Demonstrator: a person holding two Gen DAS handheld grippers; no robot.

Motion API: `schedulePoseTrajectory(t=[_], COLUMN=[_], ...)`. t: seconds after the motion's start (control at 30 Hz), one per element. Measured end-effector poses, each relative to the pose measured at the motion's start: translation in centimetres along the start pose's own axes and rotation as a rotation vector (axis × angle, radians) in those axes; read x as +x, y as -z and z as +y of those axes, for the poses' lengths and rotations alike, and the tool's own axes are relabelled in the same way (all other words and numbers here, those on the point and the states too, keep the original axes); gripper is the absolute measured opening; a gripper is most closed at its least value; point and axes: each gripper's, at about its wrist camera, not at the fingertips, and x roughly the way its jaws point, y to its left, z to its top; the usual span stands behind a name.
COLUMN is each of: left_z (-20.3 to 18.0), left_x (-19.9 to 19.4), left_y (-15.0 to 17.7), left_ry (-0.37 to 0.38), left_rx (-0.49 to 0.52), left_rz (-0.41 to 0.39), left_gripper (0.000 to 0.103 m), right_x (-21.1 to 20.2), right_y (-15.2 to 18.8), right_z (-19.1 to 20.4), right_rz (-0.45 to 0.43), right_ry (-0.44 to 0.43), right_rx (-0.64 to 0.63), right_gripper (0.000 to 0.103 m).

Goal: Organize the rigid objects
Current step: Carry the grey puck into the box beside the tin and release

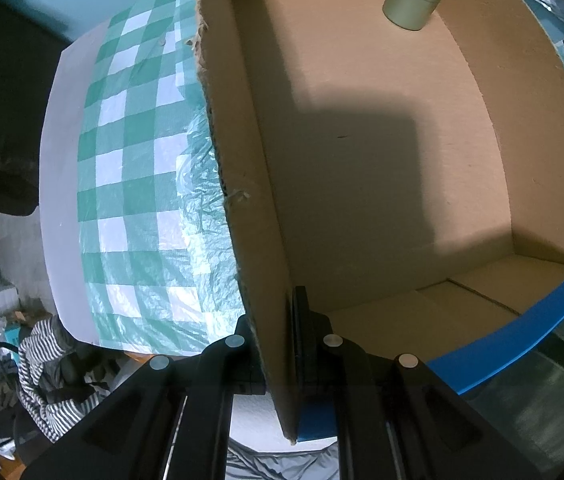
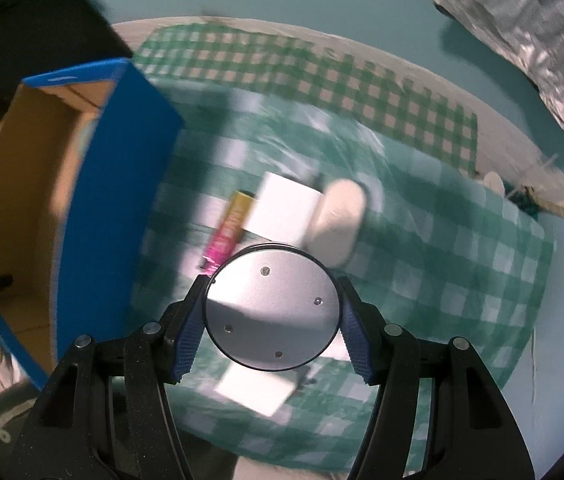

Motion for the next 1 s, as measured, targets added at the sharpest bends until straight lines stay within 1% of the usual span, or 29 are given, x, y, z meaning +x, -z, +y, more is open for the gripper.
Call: schedulePoseTrajectory(t=[0.3,0.6,0.77,1.0], left_z=[0.4,1.0,1.0,1.0], left_x=[0.2,0.5,0.6,0.7], left_y=[0.1,0.2,0.1,0.1], left_ry=[0.008,0.014,0.015,0.015], left_rx=[0.006,0.005,0.004,0.003], left_rz=[-0.01,-0.014,-0.014,-0.015], left_gripper=[0.008,0.008,0.008,0.008], right_x=[-2.2,-2.8,-2.1,0.2], right_y=[-2.4,-4.5,-5.4,-6.0], right_z=[5.3,10.9,13.9,16.7], right_rz=[-0.033,-0.047,-0.049,-0.01], right_ry=[-0.027,-0.036,-0.026,0.003], right_rx=[-0.107,-0.243,-0.323,-0.406], right_gripper=[0.062,0.062,0.062,0.062])
